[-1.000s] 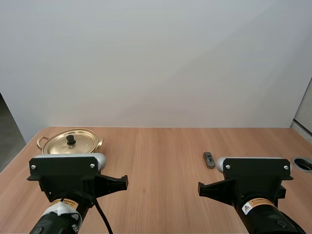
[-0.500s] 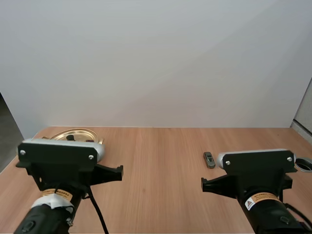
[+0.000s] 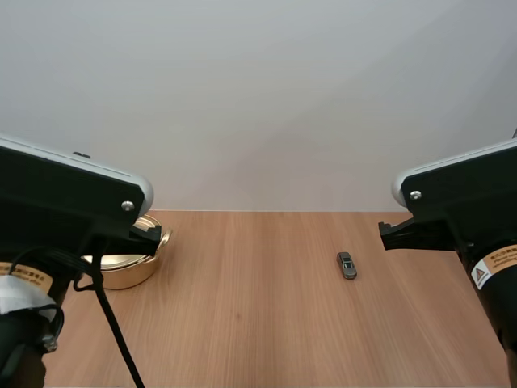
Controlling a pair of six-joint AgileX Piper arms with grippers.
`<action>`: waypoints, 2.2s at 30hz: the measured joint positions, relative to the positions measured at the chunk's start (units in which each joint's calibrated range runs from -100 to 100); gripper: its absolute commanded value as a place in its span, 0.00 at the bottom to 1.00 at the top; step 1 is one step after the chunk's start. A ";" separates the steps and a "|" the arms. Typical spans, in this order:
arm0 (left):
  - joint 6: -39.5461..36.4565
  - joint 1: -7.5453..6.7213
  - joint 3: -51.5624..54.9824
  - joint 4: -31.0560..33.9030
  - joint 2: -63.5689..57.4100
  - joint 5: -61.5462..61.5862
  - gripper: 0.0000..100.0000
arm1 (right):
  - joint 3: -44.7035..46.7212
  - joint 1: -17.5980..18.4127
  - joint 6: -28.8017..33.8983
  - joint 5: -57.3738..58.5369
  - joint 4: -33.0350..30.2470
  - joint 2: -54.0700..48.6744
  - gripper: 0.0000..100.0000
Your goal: Open the pot, put the car inside, and close it
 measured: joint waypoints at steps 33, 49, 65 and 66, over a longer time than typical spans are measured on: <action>-11.67 3.45 -30.48 17.58 62.25 24.06 0.83 | -0.17 2.07 -8.32 23.86 19.31 7.81 0.00; -2.88 3.45 -41.07 8.34 90.63 35.17 0.83 | -0.17 2.07 -9.49 26.55 20.64 7.81 0.00; -2.20 4.45 -42.75 12.26 100.69 35.44 0.83 | -0.17 1.94 -10.38 26.98 21.34 7.81 0.00; -1.64 4.45 -42.75 12.26 100.69 35.44 0.83 | -0.17 1.94 -10.50 26.98 21.34 7.81 0.00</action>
